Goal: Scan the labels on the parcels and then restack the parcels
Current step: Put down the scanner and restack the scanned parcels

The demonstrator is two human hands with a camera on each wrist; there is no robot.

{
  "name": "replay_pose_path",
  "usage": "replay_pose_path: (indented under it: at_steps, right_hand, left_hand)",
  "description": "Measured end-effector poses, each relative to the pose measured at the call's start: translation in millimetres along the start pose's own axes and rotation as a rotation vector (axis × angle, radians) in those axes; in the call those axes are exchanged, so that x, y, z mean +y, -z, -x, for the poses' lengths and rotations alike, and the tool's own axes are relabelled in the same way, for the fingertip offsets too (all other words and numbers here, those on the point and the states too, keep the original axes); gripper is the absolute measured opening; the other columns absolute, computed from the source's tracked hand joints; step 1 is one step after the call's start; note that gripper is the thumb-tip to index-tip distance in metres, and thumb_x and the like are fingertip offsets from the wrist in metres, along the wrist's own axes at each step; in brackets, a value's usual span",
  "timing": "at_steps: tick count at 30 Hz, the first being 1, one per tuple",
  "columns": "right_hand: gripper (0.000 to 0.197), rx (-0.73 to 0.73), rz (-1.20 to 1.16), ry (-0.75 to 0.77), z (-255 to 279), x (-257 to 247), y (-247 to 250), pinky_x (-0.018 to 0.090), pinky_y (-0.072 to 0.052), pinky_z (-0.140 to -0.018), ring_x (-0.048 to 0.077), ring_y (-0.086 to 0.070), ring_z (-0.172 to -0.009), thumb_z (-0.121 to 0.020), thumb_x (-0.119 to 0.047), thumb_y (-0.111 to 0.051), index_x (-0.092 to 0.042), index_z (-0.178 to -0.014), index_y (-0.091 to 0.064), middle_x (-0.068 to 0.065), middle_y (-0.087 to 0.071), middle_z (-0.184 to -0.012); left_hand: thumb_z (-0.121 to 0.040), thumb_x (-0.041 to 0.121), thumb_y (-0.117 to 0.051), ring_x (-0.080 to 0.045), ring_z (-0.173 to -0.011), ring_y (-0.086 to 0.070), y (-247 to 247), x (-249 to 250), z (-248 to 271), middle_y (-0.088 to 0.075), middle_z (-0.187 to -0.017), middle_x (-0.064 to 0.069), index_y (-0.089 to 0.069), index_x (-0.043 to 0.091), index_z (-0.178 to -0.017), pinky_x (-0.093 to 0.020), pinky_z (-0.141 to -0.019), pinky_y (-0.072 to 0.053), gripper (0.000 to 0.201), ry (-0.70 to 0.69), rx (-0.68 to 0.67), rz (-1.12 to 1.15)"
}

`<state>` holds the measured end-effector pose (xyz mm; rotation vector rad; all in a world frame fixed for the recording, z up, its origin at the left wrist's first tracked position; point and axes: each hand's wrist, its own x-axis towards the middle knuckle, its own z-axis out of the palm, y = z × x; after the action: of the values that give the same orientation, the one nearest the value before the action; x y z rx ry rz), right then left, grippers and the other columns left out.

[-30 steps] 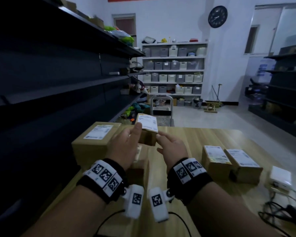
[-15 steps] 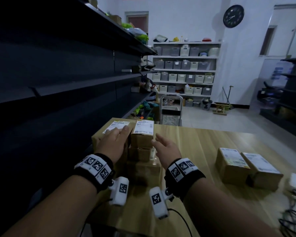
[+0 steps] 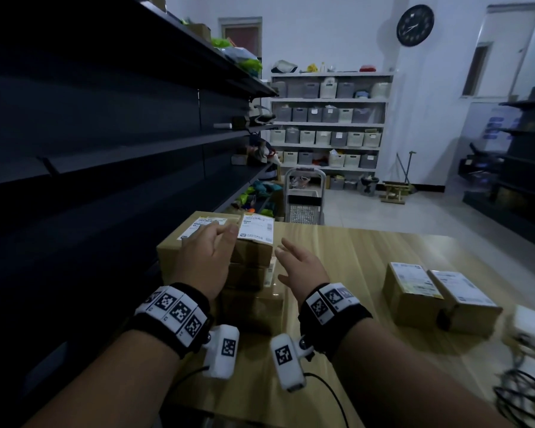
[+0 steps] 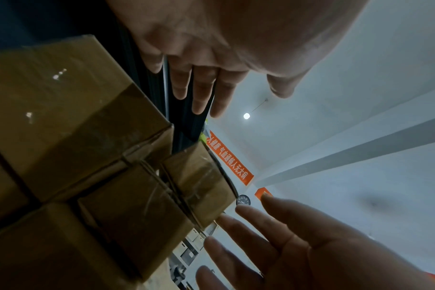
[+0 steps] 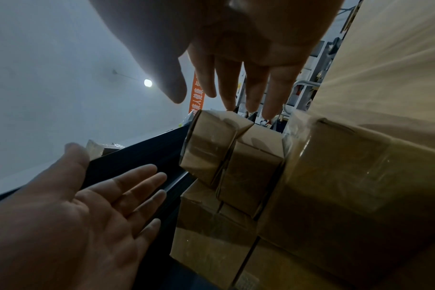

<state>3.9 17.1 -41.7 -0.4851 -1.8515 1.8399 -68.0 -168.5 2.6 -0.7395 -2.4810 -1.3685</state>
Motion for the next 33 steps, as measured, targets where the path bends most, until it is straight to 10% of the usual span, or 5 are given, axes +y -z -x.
replay_pose_path:
  at_steps: [7, 16, 22, 28, 33]
  right_hand:
    - [0.052, 0.004, -0.115, -0.052, 0.1, 4.6, 16.3, 0.049, -0.054, -0.109, 0.021, -0.06, -0.132, -0.098, -0.036, -0.068, -0.026, -0.148, -0.06, 0.0, -0.064, -0.146]
    - [0.017, 0.16, -0.198, -0.003, 18.4, 5.6, 100.2, 0.043, -0.06, -0.096, 0.019, -0.068, -0.121, -0.101, -0.026, -0.067, -0.025, -0.117, -0.074, 0.001, -0.074, -0.123]
    - [0.015, 0.412, -0.105, -0.008, 39.9, 12.7, 174.3, 0.042, -0.06, -0.095, 0.017, -0.07, -0.112, -0.101, -0.028, -0.066, -0.025, -0.112, -0.075, 0.001, -0.076, -0.121]
    - [0.017, 0.637, -0.048, -0.121, 49.2, 32.4, 239.5, 0.049, -0.06, -0.096, 0.023, -0.072, -0.094, -0.097, -0.031, -0.07, -0.016, -0.101, -0.079, 0.003, -0.08, -0.099]
    - [0.025, 0.736, -0.094, -0.155, 48.3, 45.8, 272.1, 0.05, -0.058, -0.093, 0.028, -0.07, -0.089, -0.099, -0.034, -0.064, -0.012, -0.097, -0.076, 0.01, -0.076, -0.095]
  left_hand:
    - [-0.112, 0.059, -0.041, -0.02, -0.141, -0.055, -9.2, 8.6, 4.8, -0.065, -0.15, 0.0, -0.068, 0.021, -0.141, -0.04, -0.113, -0.043, 0.055, -0.046, 0.007, -0.009]
    - [-0.103, 0.068, -0.05, -0.008, -0.097, -0.072, -67.2, 47.6, 48.5, -0.076, -0.102, 0.011, -0.073, 0.034, -0.109, -0.04, -0.087, -0.058, 0.041, -0.108, -0.144, 0.304]
    - [-0.087, 0.081, -0.053, -0.03, -0.108, -0.074, -137.3, 66.9, 61.9, -0.079, -0.111, -0.012, -0.076, 0.021, -0.106, -0.055, -0.098, -0.061, 0.067, 0.054, -0.277, 0.467]
    - [-0.108, 0.055, -0.061, -0.024, -0.116, -0.072, -205.6, 78.0, 69.9, -0.076, -0.12, -0.006, -0.072, 0.017, -0.112, -0.05, -0.103, -0.062, 0.039, 0.222, -0.44, 0.606]
    - [-0.089, 0.08, -0.063, -0.015, -0.119, -0.068, -244.9, 89.5, 70.7, -0.07, -0.134, 0.001, -0.068, 0.022, -0.125, -0.051, -0.114, -0.056, 0.069, 0.334, -0.521, 0.624]
